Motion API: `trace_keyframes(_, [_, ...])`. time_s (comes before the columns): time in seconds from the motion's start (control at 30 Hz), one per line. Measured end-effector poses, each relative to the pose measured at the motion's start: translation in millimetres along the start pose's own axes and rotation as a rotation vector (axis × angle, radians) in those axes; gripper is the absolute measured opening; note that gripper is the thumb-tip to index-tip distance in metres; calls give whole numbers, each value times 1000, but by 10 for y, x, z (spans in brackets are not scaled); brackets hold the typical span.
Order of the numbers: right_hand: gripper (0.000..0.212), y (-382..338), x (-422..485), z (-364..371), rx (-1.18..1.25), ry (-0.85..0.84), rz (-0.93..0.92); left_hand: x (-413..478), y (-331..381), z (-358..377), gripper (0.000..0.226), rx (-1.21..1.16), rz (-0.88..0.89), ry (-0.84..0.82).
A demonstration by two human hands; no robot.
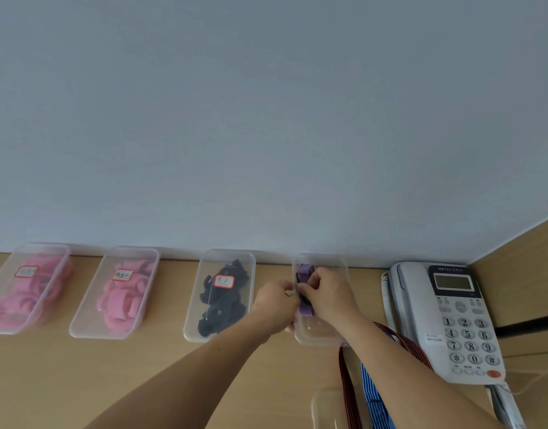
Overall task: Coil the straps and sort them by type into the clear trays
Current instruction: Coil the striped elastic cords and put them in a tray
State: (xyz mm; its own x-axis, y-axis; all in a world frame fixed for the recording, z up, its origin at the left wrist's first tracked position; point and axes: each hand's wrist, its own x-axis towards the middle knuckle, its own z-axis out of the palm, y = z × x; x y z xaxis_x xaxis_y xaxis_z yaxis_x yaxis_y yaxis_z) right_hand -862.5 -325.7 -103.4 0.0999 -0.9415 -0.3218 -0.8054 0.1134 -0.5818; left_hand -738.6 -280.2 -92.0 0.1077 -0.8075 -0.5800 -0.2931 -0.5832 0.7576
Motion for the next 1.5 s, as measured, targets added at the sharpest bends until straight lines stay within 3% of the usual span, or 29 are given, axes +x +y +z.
trace_keyframes(0.13, [9,39,-13,-13,32,58,27,13,0,-10,29,0,5,1])
trace_keyframes(0.3, [24,32,2,56,71,-18,82,11,6,-6,27,-3,16,10])
trace_keyframes(0.47, [13,34,10,37,106,-26,58,12,-4,-30,33,11,6,-47])
trace_keyframes(0.7, [14,37,-21,-2,149,-64,53,-17,50,-15,32,53,3,-59])
trace_keyframes(1.03, [10,-20,-74,-113,99,-61,61,-50,57,-8,27,268,63,32])
trace_keyframes(1.13, [23,-70,-160,-234,97,-29,10,-73,107,-27,33,383,128,88])
trace_keyframes(1.23, [10,-132,-310,-395,58,21,-47,-177,214,-57,34,493,217,115])
trace_keyframes(1.33, [29,-126,-529,-541,10,92,-108,-346,323,-71,36,616,319,122])
trace_keyframes(1.5, [33,118,-1088,-708,89,141,-136,-664,299,65,31,808,530,85])
